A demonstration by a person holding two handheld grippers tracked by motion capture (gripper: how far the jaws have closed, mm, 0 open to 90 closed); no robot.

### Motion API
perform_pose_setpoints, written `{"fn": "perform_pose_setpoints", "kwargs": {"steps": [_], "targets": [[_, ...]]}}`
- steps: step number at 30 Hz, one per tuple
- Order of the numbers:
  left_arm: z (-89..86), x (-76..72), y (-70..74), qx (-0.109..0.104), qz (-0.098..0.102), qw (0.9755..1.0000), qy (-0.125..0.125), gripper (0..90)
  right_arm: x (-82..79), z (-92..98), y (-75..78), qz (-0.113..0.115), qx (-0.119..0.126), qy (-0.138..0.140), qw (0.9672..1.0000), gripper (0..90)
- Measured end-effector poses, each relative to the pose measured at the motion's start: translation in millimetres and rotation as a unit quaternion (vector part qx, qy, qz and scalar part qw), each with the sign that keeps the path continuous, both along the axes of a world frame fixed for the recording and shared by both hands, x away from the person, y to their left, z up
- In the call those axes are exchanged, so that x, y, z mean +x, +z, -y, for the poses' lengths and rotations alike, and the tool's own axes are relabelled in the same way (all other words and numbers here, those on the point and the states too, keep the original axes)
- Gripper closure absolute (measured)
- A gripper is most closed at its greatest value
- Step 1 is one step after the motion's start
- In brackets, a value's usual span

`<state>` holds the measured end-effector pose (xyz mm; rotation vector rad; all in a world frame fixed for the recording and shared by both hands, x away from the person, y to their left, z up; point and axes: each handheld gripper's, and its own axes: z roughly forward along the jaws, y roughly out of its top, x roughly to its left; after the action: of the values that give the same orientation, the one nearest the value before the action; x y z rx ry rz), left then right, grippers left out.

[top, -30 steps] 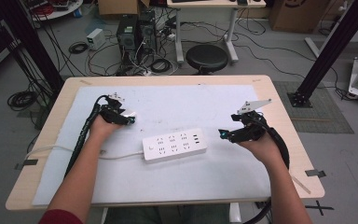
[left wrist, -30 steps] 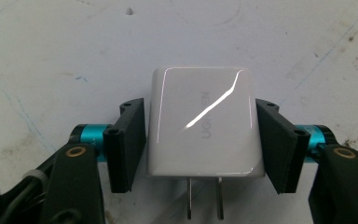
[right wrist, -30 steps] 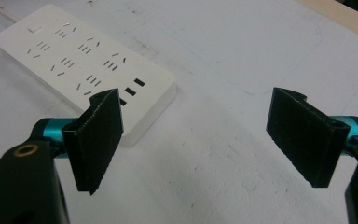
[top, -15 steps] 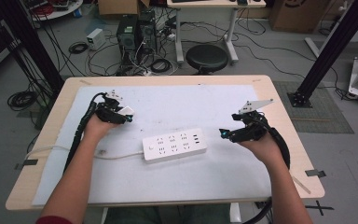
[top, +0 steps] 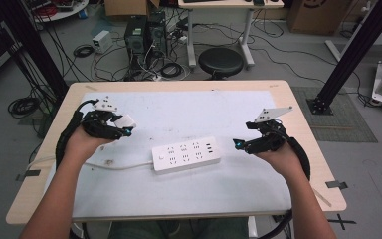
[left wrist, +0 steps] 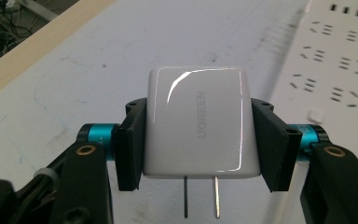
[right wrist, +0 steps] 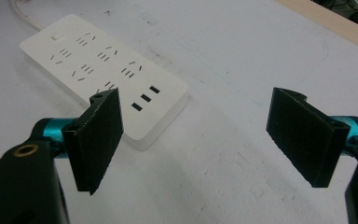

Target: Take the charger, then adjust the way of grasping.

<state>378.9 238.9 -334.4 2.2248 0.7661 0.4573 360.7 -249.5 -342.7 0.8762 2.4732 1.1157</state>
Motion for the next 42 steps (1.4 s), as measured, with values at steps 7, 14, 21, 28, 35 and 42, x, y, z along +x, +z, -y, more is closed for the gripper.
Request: {"fn": "perform_pose_setpoints", "kwargs": {"steps": [7, 14, 21, 28, 35, 42], "targets": [[5.9, -19.8, 2.3, -0.014, 0.005, 0.9995, -0.03, 42.5, -3.5, -3.4, -3.7, -0.001, 0.003, 0.002, 1.0, 19.0], [16.3, -26.7, -5.2, -0.01, 0.004, 0.9983, -0.057, 42.5, -7.0, -5.1, -0.3, 0.002, 0.002, 0.008, 1.0, 19.0], [30.4, -36.9, -9.9, -0.023, 0.019, 0.995, -0.096, 42.5, -12.6, -14.5, 4.2, -0.001, 0.006, 0.024, 0.9997, 19.0], [60.1, -56.3, -18.2, -0.024, 0.063, 0.9849, -0.16, 42.5, -22.8, -32.1, -1.4, -0.017, 0.008, 0.041, 0.999, 19.0], [87.9, -74.3, -26.2, -0.015, 0.1, 0.976, -0.193, 42.4, -33.7, -44.8, -10.0, -0.042, 0.037, 0.047, 0.9973, 19.0], [110.8, -90.3, -38.6, 0.0, 0.153, 0.9669, -0.204, 42.5, -39.0, -60.8, -23.7, -0.068, 0.071, 0.065, 0.9929, 19.0]]}}
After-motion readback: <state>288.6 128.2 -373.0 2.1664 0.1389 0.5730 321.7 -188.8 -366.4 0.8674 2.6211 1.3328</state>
